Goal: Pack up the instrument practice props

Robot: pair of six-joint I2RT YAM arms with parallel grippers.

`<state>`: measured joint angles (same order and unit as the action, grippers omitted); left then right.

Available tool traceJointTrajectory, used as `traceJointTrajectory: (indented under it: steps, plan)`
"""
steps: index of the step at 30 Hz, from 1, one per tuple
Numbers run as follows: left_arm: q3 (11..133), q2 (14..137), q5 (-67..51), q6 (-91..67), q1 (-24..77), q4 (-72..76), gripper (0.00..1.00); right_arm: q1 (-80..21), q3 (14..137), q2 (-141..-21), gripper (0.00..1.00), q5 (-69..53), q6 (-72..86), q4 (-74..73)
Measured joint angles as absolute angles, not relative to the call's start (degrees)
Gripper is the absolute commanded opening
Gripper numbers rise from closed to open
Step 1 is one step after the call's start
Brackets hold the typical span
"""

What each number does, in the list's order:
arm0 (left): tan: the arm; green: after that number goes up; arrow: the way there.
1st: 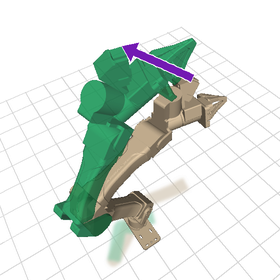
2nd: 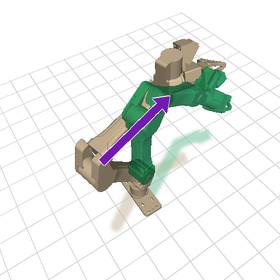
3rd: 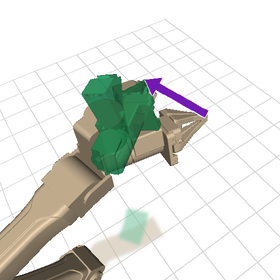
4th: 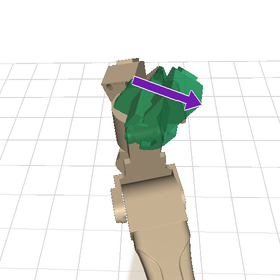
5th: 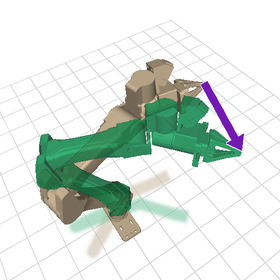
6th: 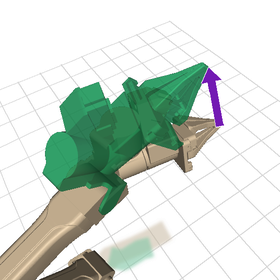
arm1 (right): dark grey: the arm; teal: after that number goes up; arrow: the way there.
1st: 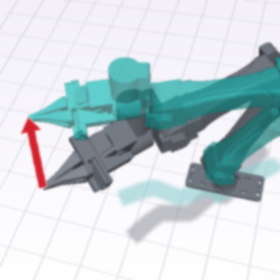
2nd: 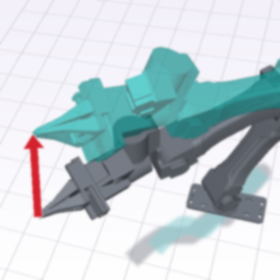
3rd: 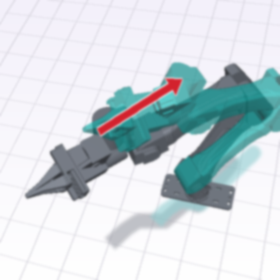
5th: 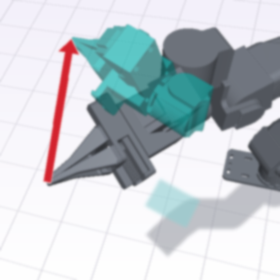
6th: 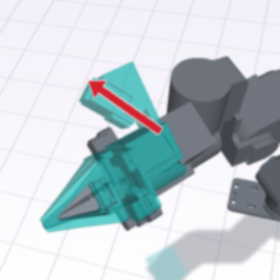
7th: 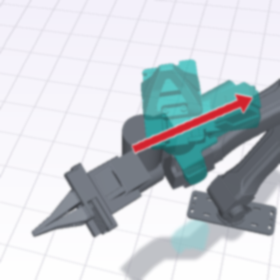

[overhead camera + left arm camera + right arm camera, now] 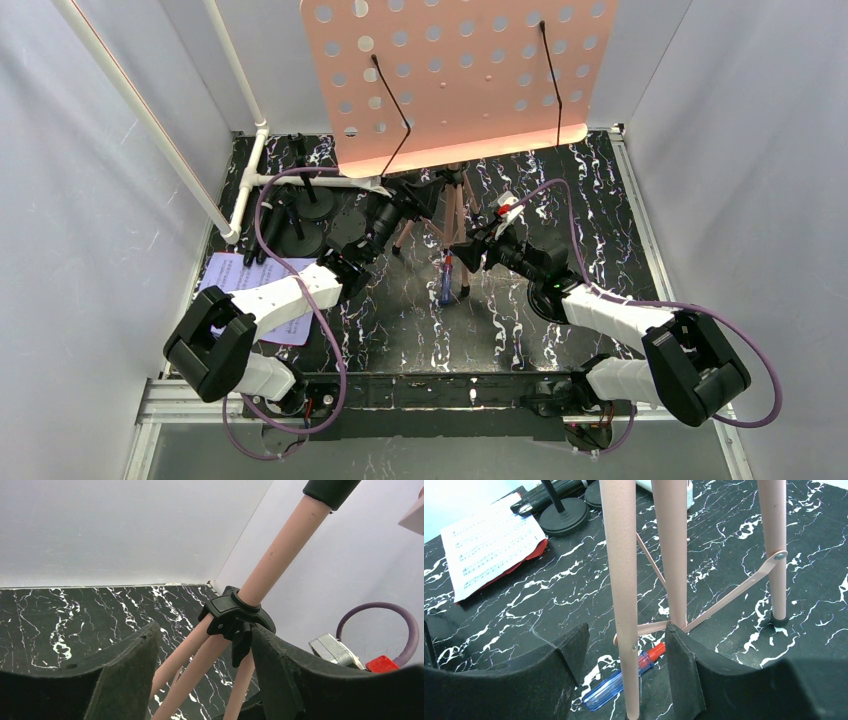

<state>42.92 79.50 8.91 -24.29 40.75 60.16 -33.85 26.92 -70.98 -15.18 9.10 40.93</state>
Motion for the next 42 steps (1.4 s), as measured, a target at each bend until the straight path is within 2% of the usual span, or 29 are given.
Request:
traceJointTrajectory:
  steps: [4, 13, 18, 20, 23, 31, 36, 42]
  plan:
    - [42.9, 79.5, 9.5, -26.0, 40.8, 60.1, 0.58, -33.9, 26.9, -71.0, 0.65, -15.2, 9.1, 40.9]
    - [41.6, 77.6, 10.5, -30.7, 41.1, 59.8, 0.38, -33.9, 26.9, -71.0, 0.65, -15.2, 9.1, 40.9]
    - [41.0, 75.5, 11.0, -34.0, 41.1, 57.8, 0.36, -34.0, 26.9, -71.0, 0.65, -15.2, 9.1, 41.0]
    - [40.9, 75.0, 11.2, -35.1, 41.1, 57.0, 0.39, -34.2, 26.9, -71.0, 0.65, -15.2, 9.0, 41.3]
    - [40.9, 74.1, 11.6, -36.2, 41.0, 55.3, 0.51, -34.2, 26.9, -71.0, 0.65, -15.3, 9.0, 42.1]
    - [38.7, 68.1, 14.2, -34.2, 40.5, 49.4, 0.73, -34.3, 28.6, -71.9, 0.65, -15.8, 8.7, 44.8]
    - [37.6, 65.1, 13.5, -31.3, 39.2, 46.6, 0.75, -34.3, 31.1, -74.1, 0.64, -15.9, 8.3, 46.5]
    - [36.0, 65.8, 6.5, -26.9, 35.6, 45.3, 0.75, -34.3, 33.1, -77.3, 0.54, -16.9, 7.4, 47.8]
